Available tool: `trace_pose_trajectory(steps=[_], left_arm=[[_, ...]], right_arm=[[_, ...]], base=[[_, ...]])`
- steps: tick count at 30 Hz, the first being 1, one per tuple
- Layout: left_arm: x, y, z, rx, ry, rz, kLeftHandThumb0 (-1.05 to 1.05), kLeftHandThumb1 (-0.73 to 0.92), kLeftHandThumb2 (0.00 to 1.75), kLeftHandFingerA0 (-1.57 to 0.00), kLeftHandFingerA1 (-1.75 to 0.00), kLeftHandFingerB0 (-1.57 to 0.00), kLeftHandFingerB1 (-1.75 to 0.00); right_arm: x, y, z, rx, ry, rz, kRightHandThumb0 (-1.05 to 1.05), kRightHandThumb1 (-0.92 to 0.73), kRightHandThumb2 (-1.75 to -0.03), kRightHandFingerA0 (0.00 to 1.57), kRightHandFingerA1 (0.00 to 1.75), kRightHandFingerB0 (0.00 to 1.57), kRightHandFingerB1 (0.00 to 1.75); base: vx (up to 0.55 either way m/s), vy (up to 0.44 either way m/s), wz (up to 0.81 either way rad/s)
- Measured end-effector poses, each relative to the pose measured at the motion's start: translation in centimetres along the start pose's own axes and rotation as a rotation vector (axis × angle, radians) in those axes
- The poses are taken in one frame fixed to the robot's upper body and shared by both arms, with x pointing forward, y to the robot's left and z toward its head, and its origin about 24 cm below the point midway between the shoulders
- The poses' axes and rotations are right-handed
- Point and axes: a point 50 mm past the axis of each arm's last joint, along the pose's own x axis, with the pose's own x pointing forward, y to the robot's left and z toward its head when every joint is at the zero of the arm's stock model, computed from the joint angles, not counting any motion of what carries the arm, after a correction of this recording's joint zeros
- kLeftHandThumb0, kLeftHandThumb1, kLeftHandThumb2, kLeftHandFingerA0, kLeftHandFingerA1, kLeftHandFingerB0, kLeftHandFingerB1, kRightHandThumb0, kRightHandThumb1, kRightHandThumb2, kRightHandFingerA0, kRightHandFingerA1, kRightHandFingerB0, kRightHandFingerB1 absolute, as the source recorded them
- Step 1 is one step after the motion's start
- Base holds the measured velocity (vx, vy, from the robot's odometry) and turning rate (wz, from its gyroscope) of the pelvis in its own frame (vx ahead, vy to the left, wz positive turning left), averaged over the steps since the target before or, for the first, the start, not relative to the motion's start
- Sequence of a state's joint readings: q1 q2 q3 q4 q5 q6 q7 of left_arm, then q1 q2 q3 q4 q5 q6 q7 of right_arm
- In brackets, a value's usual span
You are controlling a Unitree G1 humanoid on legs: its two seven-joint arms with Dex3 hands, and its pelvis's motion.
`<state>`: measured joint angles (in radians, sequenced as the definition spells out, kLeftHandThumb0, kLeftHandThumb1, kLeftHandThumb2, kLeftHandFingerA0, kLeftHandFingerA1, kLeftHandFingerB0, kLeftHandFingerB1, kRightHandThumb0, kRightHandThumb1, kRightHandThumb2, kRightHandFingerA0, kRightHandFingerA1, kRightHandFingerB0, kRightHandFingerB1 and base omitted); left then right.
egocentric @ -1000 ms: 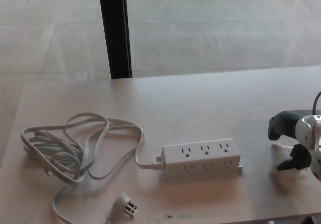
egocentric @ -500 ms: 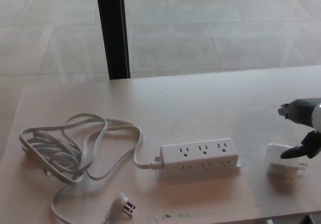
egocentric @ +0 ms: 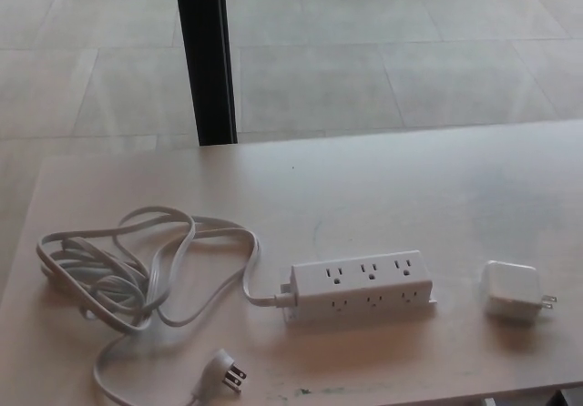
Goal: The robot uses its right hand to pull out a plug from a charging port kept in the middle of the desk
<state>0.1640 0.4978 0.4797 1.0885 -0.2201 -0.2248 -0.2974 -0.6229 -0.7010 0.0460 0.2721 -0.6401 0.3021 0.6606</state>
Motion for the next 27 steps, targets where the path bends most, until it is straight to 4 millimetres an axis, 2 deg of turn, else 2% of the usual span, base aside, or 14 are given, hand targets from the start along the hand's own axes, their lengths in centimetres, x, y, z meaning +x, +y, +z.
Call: trace_pose_trajectory(steps=[1, 2, 3, 6, 8, 10, 11, 13, 16, 17, 21, 22, 24, 27], left_arm=[[0.0, 0.0, 0.0, 0.000, 0.000, 0.000, -0.82, 0.92, 0.82, -0.57, -0.47, -0.23, -0.34], [0.0, 0.0, 0.0, -0.001, 0.000, -0.001, -0.83, 0.92, 0.81, -0.57, -0.48, -0.24, -0.35], [0.0, -0.1, 0.0, -0.001, 0.000, -0.001, -0.83, 0.92, 0.81, -0.59, -0.48, -0.24, -0.35], [0.0, -0.1, 0.0, -0.001, 0.001, -0.002, -0.83, 0.92, 0.81, -0.57, -0.48, -0.24, -0.35], [0.0, -0.1, 0.0, -0.002, 0.000, -0.002, -0.80, 0.92, 0.81, -0.62, -0.47, -0.24, -0.32], [0.0, -0.1, 0.0, -0.002, 0.001, -0.003, -0.83, 0.92, 0.82, -0.59, -0.48, -0.24, -0.34], [0.0, -0.1, 0.0, -0.002, 0.001, -0.003, -0.82, 0.92, 0.80, -0.60, -0.49, -0.24, -0.34], [0.0, -0.1, -0.1, -0.002, 0.003, -0.003, -0.83, 0.92, 0.81, -0.59, -0.48, -0.24, -0.34], [0.0, -0.2, -0.2, -0.003, 0.004, -0.003, -0.82, 0.92, 0.81, -0.56, -0.47, -0.22, -0.34], [0.0, -0.2, -0.2, -0.003, 0.004, -0.004, -0.83, 0.92, 0.81, -0.56, -0.46, -0.23, -0.34], [0.0, -0.3, -0.3, -0.006, 0.008, -0.005, -0.82, 0.92, 0.81, -0.55, -0.46, -0.22, -0.33], [0.0, -0.3, -0.4, -0.007, 0.010, -0.005, -0.82, 0.92, 0.81, -0.54, -0.46, -0.23, -0.33], [-0.1, -0.3, -0.5, -0.008, 0.013, -0.006, -0.84, 0.92, 0.81, -0.53, -0.45, -0.22, -0.33], [-0.1, -0.4, -0.7, -0.011, 0.020, -0.007, -0.85, 0.92, 0.81, -0.54, -0.46, -0.22, -0.34]], right_arm=[[-0.3, 0.0, -0.8, 0.024, 0.013, -0.006, -1.04, -0.57, -0.91, 0.93, 1.31, 0.05, 0.45], [-0.5, 0.0, -1.5, 0.044, 0.025, -0.010, -0.94, -0.49, -0.91, 1.04, 1.43, 0.02, 0.58], [-0.8, 0.2, -2.6, 0.076, 0.046, -0.014, -1.04, -0.62, -0.59, 1.14, 1.47, 0.05, 0.95], [-1.5, 0.9, -4.8, 0.139, 0.088, -0.012, -1.05, -0.65, -0.57, 1.24, 1.41, 0.10, 1.06], [-2.1, 1.4, -6.4, 0.182, 0.117, -0.013, -1.04, -0.72, -0.55, 1.15, 1.53, 0.02, 1.24], [-2.8, 2.2, -8.3, 0.225, 0.157, -0.014, -1.04, -0.73, -0.56, 1.10, 1.56, 0.01, 1.25], [-3.1, 2.6, -9.1, 0.245, 0.175, -0.013, -1.04, -0.53, -0.90, 1.10, 1.47, 0.16, 0.96], [-3.9, 3.5, -10.8, 0.287, 0.214, -0.014, -0.99, -0.50, -0.90, 1.19, 1.40, 0.13, 0.91], [-5.1, 4.9, -13.4, 0.363, 0.278, -0.018, -0.97, -0.51, -0.86, 1.14, 1.38, 0.20, 0.98], [-5.6, 5.5, -14.2, 0.390, 0.300, -0.020, -0.93, -0.72, -0.53, 1.20, 1.40, 0.00, 1.22], [-7.3, 8.0, -17.2, 0.512, 0.388, -0.030, -0.90, -0.74, -0.57, 1.17, 1.49, 0.02, 1.12], [-8.0, 9.0, -18.3, 0.566, 0.419, -0.040, -0.91, -0.72, -0.56, 1.10, 1.49, 0.02, 1.16], [-8.9, 10.2, -19.4, 0.637, 0.454, -0.057, -0.85, -0.72, -0.59, 1.16, 1.49, 0.00, 1.10], [-10.3, 12.3, -21.1, 0.767, 0.514, -0.097, -0.83, -0.72, -0.66, 1.07, 1.45, 0.00, 1.21]], base=[[0.00, 0.000, 0.00], [0.00, 0.000, 0.00], [0.00, 0.000, 0.00], [0.00, 0.000, 0.00], [0.00, 0.000, 0.00], [0.00, 0.000, 0.00], [0.00, 0.000, 0.00], [0.00, 0.000, 0.00], [0.00, 0.000, 0.00], [0.00, 0.000, 0.00], [0.00, 0.000, 0.00], [0.00, 0.000, 0.00], [0.00, 0.000, 0.00], [0.00, 0.000, 0.00]])
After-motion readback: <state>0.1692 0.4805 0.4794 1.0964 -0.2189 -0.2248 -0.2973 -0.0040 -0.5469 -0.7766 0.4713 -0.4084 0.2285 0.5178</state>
